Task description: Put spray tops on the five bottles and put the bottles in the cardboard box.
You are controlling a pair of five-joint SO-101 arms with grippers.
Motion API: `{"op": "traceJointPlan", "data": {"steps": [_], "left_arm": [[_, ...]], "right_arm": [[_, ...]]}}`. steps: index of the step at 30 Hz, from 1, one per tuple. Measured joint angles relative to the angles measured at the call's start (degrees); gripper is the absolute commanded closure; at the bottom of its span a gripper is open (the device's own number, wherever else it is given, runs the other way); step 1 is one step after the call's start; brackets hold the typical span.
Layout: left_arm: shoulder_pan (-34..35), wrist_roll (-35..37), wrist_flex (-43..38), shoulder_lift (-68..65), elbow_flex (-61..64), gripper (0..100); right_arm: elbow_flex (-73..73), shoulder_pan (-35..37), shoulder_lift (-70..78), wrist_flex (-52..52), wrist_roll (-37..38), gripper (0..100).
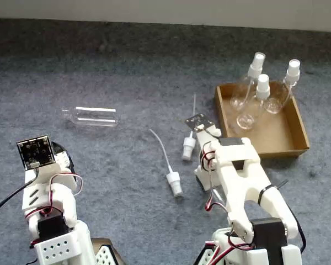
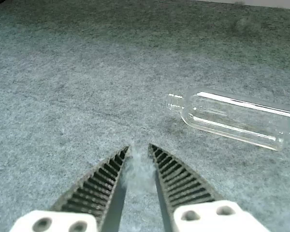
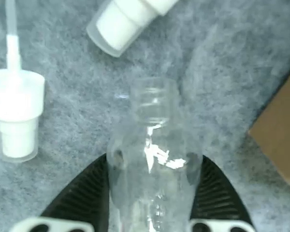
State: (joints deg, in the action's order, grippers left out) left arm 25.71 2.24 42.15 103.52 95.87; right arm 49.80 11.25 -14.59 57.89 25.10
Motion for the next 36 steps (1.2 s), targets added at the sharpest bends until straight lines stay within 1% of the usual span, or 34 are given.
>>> {"op": "traceJointPlan", "data": {"steps": [3, 8, 10, 15, 19, 21, 24, 27, 28, 31, 36], "left_arm": [[0.00, 0.00, 0.00, 0.00, 0.00, 99], [0.00, 0.00, 0.00, 0.00, 0.00, 99], [-0.88, -0.44, 0.00, 0.00, 0.00, 99], [-5.80, -6.51, 0.00, 0.00, 0.00, 99], [-7.91, -8.26, 0.44, 0.00, 0.00, 99], [-8.00, -8.53, 2.81, 0.00, -0.97, 97], [-9.32, -8.62, 8.62, 0.00, -4.22, 91], [-12.66, -9.23, 13.89, 0.09, -8.35, 90], [-14.07, -10.73, 15.21, 0.09, -9.41, 90], [-17.85, -13.80, 16.88, 0.09, -11.69, 90], [-22.15, -17.67, 18.73, 0.09, -15.74, 90]], "right_arm": [[0.00, 0.26, -3.96, 0.00, 0.00, 90.2], [0.18, 0.26, -15.74, 0.53, -0.35, 90.2], [1.05, 0.35, -21.36, 0.97, -3.34, 90.2], [6.33, 0.35, -36.57, 0.97, -11.96, 90.2], [12.66, 0.35, -47.30, 0.97, -14.51, 90.2], [16.09, 0.35, -52.04, 0.97, -15.03, 90.2], [21.19, 0.35, -57.85, -1.67, -17.32, 90.2], [26.11, 0.35, -61.80, -5.45, -18.90, 90.2], [27.69, 0.35, -62.51, -6.15, -19.08, 90.2], [30.77, 0.35, -63.30, -7.91, -19.43, 90.2], [32.00, 0.35, -63.65, -11.34, -19.69, 90.2]]}}
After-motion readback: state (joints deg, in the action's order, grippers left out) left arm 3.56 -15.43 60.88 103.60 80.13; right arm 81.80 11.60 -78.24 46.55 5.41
